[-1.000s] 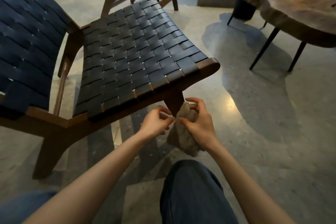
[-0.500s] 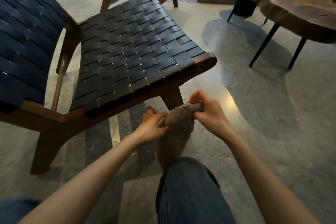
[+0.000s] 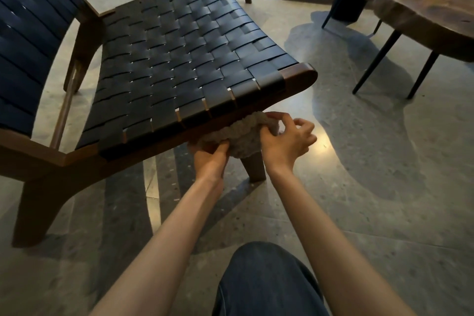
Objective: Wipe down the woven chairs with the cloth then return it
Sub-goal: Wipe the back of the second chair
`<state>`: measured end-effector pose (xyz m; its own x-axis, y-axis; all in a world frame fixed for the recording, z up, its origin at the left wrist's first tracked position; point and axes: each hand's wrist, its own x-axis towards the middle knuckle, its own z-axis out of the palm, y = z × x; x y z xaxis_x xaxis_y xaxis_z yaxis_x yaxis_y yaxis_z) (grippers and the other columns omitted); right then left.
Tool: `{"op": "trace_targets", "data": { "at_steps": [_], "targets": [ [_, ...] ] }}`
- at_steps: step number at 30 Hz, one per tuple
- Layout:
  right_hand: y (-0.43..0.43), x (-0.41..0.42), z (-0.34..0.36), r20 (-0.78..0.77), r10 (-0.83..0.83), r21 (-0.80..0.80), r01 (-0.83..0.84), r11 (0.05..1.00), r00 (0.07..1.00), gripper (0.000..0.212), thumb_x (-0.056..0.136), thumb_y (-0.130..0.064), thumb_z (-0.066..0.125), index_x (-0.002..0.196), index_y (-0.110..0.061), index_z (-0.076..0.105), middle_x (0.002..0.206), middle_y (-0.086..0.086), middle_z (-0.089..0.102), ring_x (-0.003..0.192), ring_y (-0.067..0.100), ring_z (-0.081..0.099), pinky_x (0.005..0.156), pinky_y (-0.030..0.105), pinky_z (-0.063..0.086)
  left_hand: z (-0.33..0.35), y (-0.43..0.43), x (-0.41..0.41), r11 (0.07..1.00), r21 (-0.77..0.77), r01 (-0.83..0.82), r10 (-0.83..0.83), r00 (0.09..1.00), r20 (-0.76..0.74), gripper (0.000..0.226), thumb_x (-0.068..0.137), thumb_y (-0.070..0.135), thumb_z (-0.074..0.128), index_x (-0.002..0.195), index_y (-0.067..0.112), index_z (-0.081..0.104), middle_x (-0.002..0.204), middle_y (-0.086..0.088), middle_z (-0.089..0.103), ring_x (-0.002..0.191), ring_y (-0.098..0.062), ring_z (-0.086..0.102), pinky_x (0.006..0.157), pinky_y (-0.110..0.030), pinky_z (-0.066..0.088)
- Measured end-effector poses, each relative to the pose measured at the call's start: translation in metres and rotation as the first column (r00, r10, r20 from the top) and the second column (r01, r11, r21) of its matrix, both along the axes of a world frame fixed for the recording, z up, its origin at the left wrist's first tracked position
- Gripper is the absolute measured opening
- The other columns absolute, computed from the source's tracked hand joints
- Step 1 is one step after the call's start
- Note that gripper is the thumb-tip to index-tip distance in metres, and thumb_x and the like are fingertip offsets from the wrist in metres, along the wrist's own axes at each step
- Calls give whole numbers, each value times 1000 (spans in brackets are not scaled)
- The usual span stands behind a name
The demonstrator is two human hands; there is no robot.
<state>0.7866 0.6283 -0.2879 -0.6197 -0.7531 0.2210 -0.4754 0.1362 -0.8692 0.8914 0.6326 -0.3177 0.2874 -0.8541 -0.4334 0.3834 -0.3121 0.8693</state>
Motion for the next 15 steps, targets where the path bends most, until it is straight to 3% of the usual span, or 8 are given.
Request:
{"op": "trace_targets", "data": {
  "at_steps": [2,4,6,8,12,15],
  "targets": [
    [-3,3,0,177,32,-48,-24,999,984,20,85,-15,69,92,-31,60,105,0,38,100,18,42,86,26,48,-2,1,-2,999,-42,7,-9,999,-48,52,79,13,74,127,11,53,120,-8,64,112,-21,60,101,-39,46],
    [0,6,1,286,128,-131,-93,987,950,26,87,-9,66,107,-26,60,104,-3,47,94,12,54,82,18,51,0,1,-6,994,-100,44,-52,996,-70,61,72,17,80,127,12,54,120,-6,64,113,-19,60,101,-37,47],
    [4,8,-2,364,233,-195,-171,966,902,33,88,-6,63,114,-22,51,101,-11,55,91,4,59,79,12,51,4,-3,-11,982,-171,75,-90,993,-81,62,72,19,80,128,15,53,119,0,64,109,-13,61,93,-25,51],
    [8,9,-5,408,342,-212,-276,937,846,37,88,-4,63,117,-20,45,104,-8,59,92,3,60,78,12,51,5,-8,-14,970,-220,99,-105,994,-16,48,77,23,76,120,24,54,110,8,64,101,-5,61,76,-11,51],
    [5,0,-14,191,458,-153,-434,888,868,38,93,-6,57,131,-10,52,116,4,64,104,16,62,91,28,53,-3,-12,-11,943,-280,178,-154,982,109,42,82,28,71,119,30,51,110,13,60,97,1,58,69,-6,50],
    [-2,-9,-28,103,496,-108,-486,867,862,35,94,-2,51,128,-8,56,107,12,66,93,24,64,84,40,56,-13,-15,-11,921,-308,239,-165,955,248,48,83,30,69,125,32,46,109,19,55,93,7,53,70,-1,47]
  ]
}}
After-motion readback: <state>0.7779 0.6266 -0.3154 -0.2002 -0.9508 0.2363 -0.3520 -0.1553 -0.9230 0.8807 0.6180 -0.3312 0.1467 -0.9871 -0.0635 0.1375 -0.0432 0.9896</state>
